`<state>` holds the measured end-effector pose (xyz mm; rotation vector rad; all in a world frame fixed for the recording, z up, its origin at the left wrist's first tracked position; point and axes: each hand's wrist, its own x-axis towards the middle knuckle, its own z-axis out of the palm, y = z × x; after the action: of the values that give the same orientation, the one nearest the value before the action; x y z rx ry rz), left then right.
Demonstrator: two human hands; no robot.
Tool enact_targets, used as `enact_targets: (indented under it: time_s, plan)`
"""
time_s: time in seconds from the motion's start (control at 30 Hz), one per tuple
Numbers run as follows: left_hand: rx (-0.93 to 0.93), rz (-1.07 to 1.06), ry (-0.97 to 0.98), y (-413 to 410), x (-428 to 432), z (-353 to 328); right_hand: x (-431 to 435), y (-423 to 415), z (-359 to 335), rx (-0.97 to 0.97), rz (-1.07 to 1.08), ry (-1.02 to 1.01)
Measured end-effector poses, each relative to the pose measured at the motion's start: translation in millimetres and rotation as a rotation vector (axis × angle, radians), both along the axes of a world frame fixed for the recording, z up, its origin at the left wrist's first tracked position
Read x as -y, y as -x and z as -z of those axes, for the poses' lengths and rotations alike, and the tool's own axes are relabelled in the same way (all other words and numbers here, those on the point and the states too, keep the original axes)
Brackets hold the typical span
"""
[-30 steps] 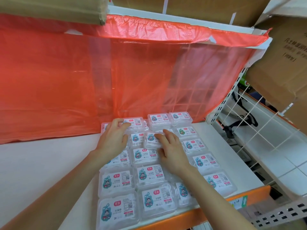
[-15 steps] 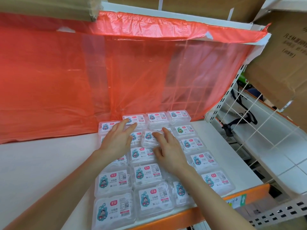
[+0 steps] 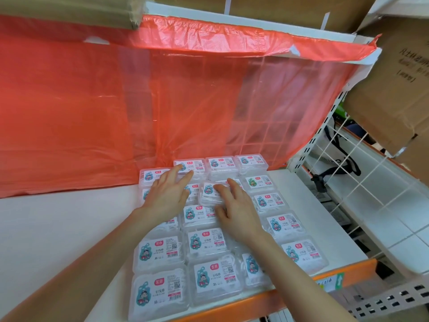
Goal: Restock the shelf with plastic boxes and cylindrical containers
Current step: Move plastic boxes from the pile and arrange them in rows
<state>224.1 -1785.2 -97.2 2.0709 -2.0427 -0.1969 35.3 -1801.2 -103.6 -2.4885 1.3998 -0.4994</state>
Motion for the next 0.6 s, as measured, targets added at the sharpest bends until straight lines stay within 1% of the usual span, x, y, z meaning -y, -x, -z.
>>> enact_targets:
  time_s: [0.1,0.23,0.33,0.4,0.6]
  plan:
    - [-0.019,0.01,-0.004,-1.2,-1.4,-2.4,-0.2,0.2,-0.2,-0.01,-0.003,0.006]
    - [0.003,-0.01,0.022,-5.8,-14.7,-4.6,1.3,-0.8,-0.9,-0.035,-0.006,0.007]
    - [0.033,-0.056,-0.007,-9.0,-33.8,-2.3,3.2,-5.0,-2.4,-0.118,0.019,0.078]
    - [0.044,-0.089,-0.03,-10.9,-47.2,-0.1,3.2,-13.5,-6.4,-0.138,0.008,0.119]
    - [0.014,-0.12,-0.007,-14.4,-81.7,5.3,6.9,-55.8,-23.0,-0.065,-0.093,0.168]
